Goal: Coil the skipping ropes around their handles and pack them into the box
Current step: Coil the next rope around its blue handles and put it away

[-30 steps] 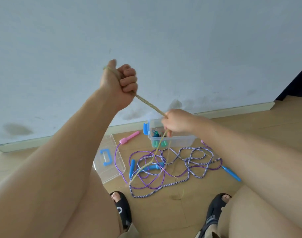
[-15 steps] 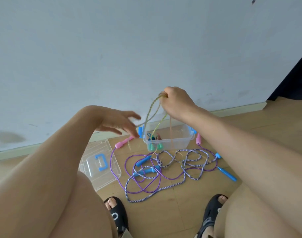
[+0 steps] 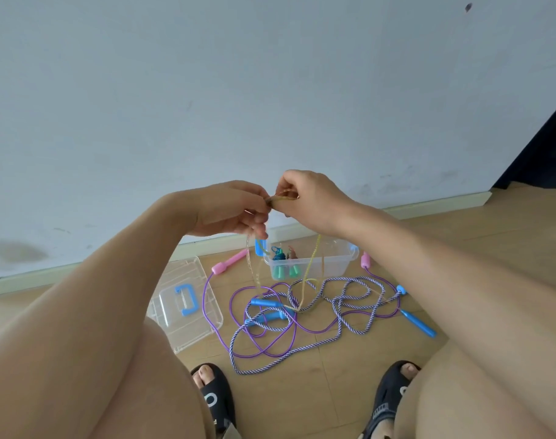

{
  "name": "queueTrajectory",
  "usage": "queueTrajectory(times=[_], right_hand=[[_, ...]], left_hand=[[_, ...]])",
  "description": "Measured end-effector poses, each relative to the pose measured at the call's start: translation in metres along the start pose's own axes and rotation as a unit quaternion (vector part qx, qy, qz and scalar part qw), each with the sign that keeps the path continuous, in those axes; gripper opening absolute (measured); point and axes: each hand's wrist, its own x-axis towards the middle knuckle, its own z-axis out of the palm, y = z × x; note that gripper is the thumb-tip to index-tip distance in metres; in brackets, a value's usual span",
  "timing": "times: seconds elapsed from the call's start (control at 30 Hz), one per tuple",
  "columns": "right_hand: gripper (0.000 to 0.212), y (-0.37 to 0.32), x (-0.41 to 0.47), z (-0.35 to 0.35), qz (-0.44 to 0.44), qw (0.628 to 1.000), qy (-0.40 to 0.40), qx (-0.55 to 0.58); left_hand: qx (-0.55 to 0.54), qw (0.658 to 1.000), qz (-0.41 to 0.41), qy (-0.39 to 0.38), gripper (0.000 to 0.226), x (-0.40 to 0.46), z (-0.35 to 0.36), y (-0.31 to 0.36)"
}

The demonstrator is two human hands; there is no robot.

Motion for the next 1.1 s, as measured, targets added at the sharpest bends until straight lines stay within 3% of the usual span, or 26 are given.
queueTrajectory(times=[0.07, 0.13, 0.2, 0.23, 0.27, 0.3, 0.33, 0.37, 0.43, 0.5, 0.57, 0.67, 0.77, 0.87, 0.93, 1.0, 1.03, 1.07, 1.1], right_hand=[[0.016, 0.004, 0.001, -0.004, -0.004, 1.000, 0.002, -0.027], [0.021, 0.012, 0.001, -0.008, 0.024, 0.997, -0.013, -0.078], [0.026, 0.024, 0.001, -0.015, 0.084, 0.985, -0.037, -0.148], [0.026, 0.030, 0.000, -0.018, 0.118, 0.976, -0.049, -0.176], [0.027, 0.035, -0.001, -0.022, 0.144, 0.969, -0.059, -0.190], [0.027, 0.037, -0.002, -0.025, 0.160, 0.968, -0.062, -0.185], [0.027, 0.036, -0.004, -0.028, 0.164, 0.971, -0.056, -0.166], [0.027, 0.033, -0.005, -0.030, 0.156, 0.978, -0.036, -0.137], [0.027, 0.019, -0.006, -0.032, 0.107, 0.990, 0.033, -0.081], [0.027, 0.001, -0.010, -0.031, 0.047, 0.996, 0.073, -0.038], [0.023, -0.013, -0.014, -0.028, 0.014, 0.998, 0.056, 0.012], [0.025, -0.017, -0.015, -0.029, 0.013, 0.995, 0.007, 0.101], [0.025, -0.006, -0.013, -0.034, 0.022, 0.993, 0.001, 0.119], [0.033, 0.010, -0.014, -0.039, 0.027, 0.998, -0.017, 0.062], [0.037, 0.019, -0.015, -0.040, 0.038, 0.999, -0.037, -0.005], [0.033, 0.031, -0.015, -0.044, 0.074, 0.991, -0.073, -0.087], [0.030, 0.036, -0.017, -0.046, 0.099, 0.983, -0.096, -0.121], [0.030, 0.040, -0.019, -0.047, 0.123, 0.976, -0.111, -0.142], [0.031, 0.041, -0.021, -0.049, 0.135, 0.973, -0.114, -0.149]], left_hand=[[-0.041, 0.997, 0.012, 0.064, 0.024, 0.000, -0.005, 0.003], [-0.084, 0.967, 0.066, 0.229, 0.029, 0.000, -0.016, 0.006], [-0.148, 0.879, 0.127, 0.436, 0.023, -0.001, -0.036, 0.004], [-0.177, 0.830, 0.135, 0.512, 0.017, -0.002, -0.046, 0.001], [-0.180, 0.802, 0.122, 0.556, 0.013, -0.002, -0.056, -0.006], [-0.144, 0.810, 0.086, 0.562, 0.015, -0.001, -0.064, -0.013], [-0.048, 0.851, 0.030, 0.521, 0.023, 0.001, -0.069, -0.022], [0.082, 0.896, -0.039, 0.434, 0.035, 0.003, -0.067, -0.033], [0.278, 0.925, -0.129, 0.224, 0.077, 0.007, -0.050, -0.046], [0.262, 0.957, -0.085, 0.095, 0.101, 0.007, -0.025, -0.038], [0.181, 0.982, 0.007, 0.054, 0.084, 0.006, -0.004, -0.019], [0.115, 0.990, 0.084, 0.017, 0.018, 0.006, 0.012, 0.002], [0.018, 0.993, 0.111, 0.039, 0.025, 0.001, 0.010, 0.006], [0.002, 0.985, 0.113, 0.132, 0.035, 0.002, -0.003, 0.008], [0.028, 0.952, 0.106, 0.284, 0.036, 0.005, -0.019, 0.005], [0.020, 0.878, 0.080, 0.471, 0.033, 0.008, -0.047, -0.003], [0.014, 0.851, 0.054, 0.522, 0.033, 0.007, -0.059, -0.010], [0.032, 0.847, 0.016, 0.530, 0.036, 0.006, -0.068, -0.017], [0.097, 0.868, -0.031, 0.487, 0.039, 0.005, -0.072, -0.024]])
